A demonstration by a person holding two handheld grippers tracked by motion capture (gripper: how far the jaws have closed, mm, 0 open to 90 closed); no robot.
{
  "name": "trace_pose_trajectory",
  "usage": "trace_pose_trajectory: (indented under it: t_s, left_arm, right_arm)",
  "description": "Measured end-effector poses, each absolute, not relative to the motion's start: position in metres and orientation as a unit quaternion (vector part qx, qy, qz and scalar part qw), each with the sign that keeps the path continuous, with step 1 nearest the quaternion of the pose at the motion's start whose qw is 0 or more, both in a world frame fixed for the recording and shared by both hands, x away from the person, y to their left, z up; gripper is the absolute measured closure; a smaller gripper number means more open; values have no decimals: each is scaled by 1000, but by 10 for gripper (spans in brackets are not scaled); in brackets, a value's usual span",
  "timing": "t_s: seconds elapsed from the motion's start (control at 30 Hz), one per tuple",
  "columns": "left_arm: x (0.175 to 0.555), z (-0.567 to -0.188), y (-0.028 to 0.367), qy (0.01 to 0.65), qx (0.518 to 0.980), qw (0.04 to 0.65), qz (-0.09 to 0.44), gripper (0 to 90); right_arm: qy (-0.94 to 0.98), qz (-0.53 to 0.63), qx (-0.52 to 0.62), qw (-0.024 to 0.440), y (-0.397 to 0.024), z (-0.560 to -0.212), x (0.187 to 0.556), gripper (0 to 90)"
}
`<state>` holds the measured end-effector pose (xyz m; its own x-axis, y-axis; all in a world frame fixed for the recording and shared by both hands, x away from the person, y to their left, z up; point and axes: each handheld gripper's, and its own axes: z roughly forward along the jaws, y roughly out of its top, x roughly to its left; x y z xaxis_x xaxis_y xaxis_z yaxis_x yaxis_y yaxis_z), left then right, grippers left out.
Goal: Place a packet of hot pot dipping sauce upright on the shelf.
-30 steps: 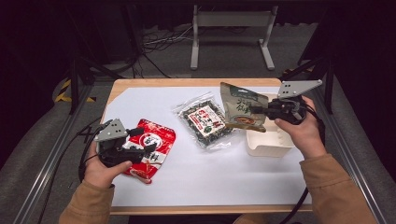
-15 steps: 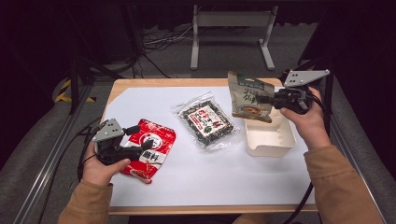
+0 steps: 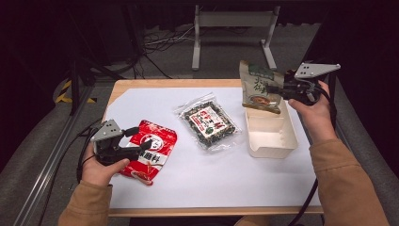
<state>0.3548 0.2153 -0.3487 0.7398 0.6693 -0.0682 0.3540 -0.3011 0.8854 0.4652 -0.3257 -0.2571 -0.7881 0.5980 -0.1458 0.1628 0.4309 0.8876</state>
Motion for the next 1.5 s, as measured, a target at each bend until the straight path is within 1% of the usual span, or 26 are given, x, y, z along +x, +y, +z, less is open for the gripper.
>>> trace_pose_trajectory:
  t_s: [0.3, 0.4, 0.6, 1.07, 1.2, 1.5]
  left_arm:
    - [358, -354, 222, 330, 785, 497, 170, 286]
    - [358, -356, 225, 335, 784, 496, 165, 329]
    - [358, -360, 232, 347, 779, 493, 172, 314]
    - [353, -366, 241, 368, 774, 483, 177, 307]
    - [353, -368, 242, 372, 774, 482, 173, 306]
    - [355, -370, 243, 370, 776, 482, 172, 306]
  right_arm:
    - [804, 482, 249, 242, -339, -263, 480, 889]
    - [804, 477, 251, 251, -343, -266, 486, 889]
    - [803, 471, 257, 259, -351, -272, 497, 889]
    - [803, 473, 268, 245, -358, -293, 519, 889]
    - [805, 467, 266, 253, -359, -301, 525, 889]
    - [805, 463, 275, 251, -362, -315, 533, 889]
